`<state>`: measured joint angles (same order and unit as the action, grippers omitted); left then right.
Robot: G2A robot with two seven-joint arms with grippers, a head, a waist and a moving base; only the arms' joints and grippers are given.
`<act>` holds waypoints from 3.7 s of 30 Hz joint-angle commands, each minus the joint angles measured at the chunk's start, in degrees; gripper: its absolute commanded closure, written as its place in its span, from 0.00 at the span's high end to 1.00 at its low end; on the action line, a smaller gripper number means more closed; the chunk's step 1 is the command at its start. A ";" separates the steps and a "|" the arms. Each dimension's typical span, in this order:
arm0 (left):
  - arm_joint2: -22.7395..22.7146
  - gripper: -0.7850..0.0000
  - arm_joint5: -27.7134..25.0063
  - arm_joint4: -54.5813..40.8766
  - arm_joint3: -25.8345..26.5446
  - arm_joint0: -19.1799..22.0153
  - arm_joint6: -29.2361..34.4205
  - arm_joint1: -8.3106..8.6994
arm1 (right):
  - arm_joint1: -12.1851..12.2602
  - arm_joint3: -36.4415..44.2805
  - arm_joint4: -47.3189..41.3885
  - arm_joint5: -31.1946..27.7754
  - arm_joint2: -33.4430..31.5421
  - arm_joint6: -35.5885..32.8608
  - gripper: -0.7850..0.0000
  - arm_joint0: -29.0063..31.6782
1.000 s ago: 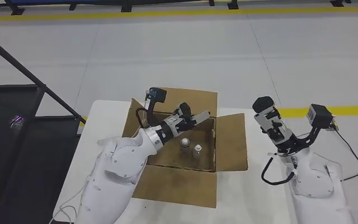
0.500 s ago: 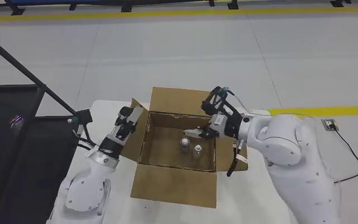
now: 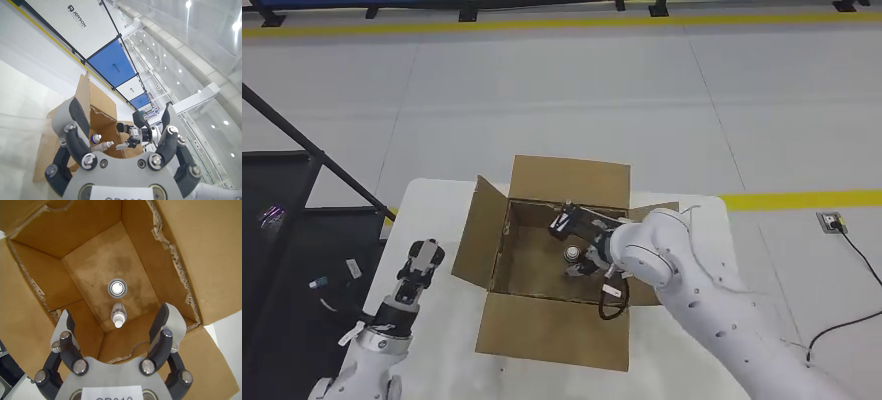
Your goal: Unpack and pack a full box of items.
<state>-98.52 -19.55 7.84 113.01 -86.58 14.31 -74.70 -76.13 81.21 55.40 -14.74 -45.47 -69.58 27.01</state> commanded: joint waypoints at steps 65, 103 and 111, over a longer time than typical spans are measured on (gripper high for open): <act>2.15 1.00 -3.20 -4.47 -7.85 6.18 5.53 1.63 | -1.45 37.96 36.50 11.76 -27.21 -15.40 0.00 11.56; 2.15 1.00 -3.20 -4.47 -7.85 6.18 5.53 1.63 | 1.24 3.35 24.04 10.19 -46.34 -3.45 1.00 24.16; 2.15 1.00 -3.20 -4.47 -7.85 6.18 5.53 1.63 | 1.39 14.56 23.88 11.90 -45.27 1.19 1.00 24.10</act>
<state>-96.37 -22.75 3.38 105.16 -80.40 19.84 -73.07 -74.75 92.86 79.08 -2.87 -91.09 -69.11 51.13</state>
